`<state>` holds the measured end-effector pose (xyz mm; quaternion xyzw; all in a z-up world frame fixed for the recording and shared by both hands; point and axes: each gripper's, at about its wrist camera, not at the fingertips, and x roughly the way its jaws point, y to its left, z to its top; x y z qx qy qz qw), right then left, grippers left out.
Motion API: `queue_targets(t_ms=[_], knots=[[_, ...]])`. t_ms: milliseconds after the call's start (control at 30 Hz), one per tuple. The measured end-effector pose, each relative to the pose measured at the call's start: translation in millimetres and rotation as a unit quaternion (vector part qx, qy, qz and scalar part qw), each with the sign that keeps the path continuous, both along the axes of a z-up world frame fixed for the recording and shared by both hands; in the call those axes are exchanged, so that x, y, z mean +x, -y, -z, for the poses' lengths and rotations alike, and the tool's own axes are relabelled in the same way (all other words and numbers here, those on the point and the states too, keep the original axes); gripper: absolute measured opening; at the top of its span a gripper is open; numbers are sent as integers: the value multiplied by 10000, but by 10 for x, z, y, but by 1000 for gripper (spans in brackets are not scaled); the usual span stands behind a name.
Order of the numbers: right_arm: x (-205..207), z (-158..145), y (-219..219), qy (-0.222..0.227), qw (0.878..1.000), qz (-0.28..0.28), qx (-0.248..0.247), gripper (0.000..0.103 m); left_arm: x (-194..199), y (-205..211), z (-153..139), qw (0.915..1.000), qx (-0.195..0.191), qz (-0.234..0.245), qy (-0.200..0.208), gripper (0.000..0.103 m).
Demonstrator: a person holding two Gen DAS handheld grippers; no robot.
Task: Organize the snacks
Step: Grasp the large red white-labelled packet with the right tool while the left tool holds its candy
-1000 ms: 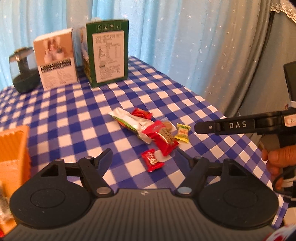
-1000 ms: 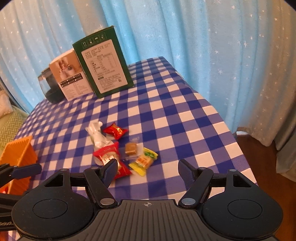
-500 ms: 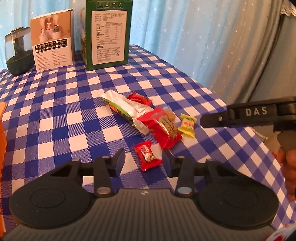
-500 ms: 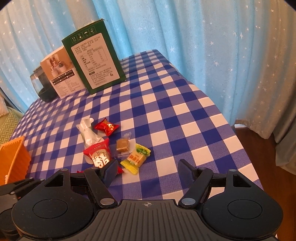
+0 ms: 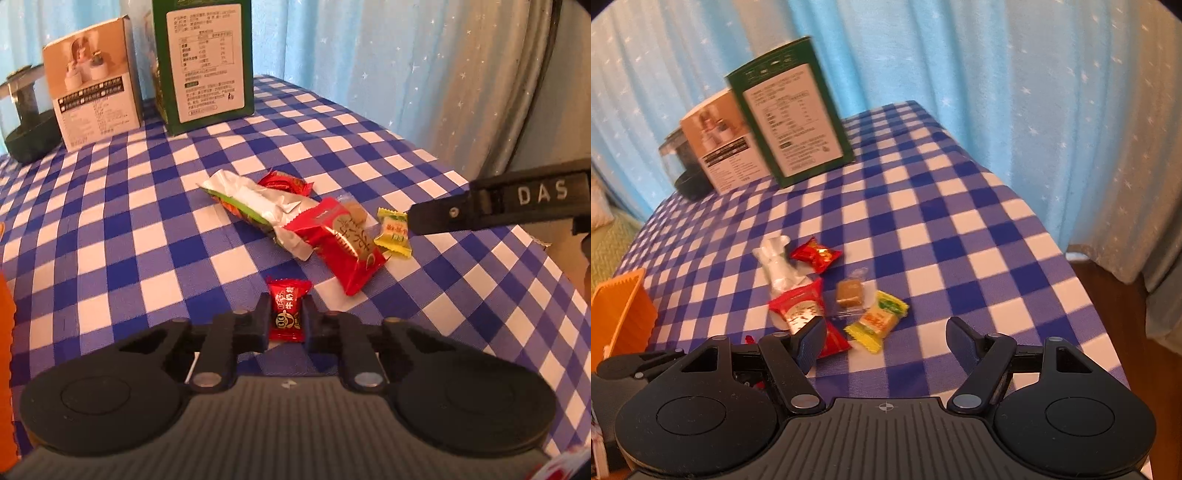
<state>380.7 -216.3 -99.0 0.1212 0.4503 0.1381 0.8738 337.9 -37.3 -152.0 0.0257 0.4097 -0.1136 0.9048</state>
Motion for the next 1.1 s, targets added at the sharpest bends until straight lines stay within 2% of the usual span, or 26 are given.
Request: queue_targets(t_ms=[33,100,200,467,600,700,900,1100], knots=[[2,-1,-30,33,10000,-74,-8,71,-9,-26,-9,10000,-27,-32,-45,14],[10,1,-96,72,9996,-263,-8,55,-37,-81,-21,9999,-4,-106,-109,14],[19,4,-207,177,9985,-507,-89,53,-87,-167,-38,9995,94,-248,-172,14],[68,21,-535,359,9944,-971,-210,53,-141,-390,-50,9982,-258,-440,-303,14],[105,95,-725,280,9917,-1172,-453,44,-147,-409,-47,9983,-290,-422,-288,14],[109,150,-839,264,9879,-1336,-741,42,-148,-412,-44,9985,-281,-395,-270,14],[178,239,-879,103,9889,-1265,-770,30,-149,-416,-39,9985,-287,-393,-232,14],[183,176,-870,-108,9904,-1142,-768,26,-179,-411,-57,9987,-195,-454,-151,14]])
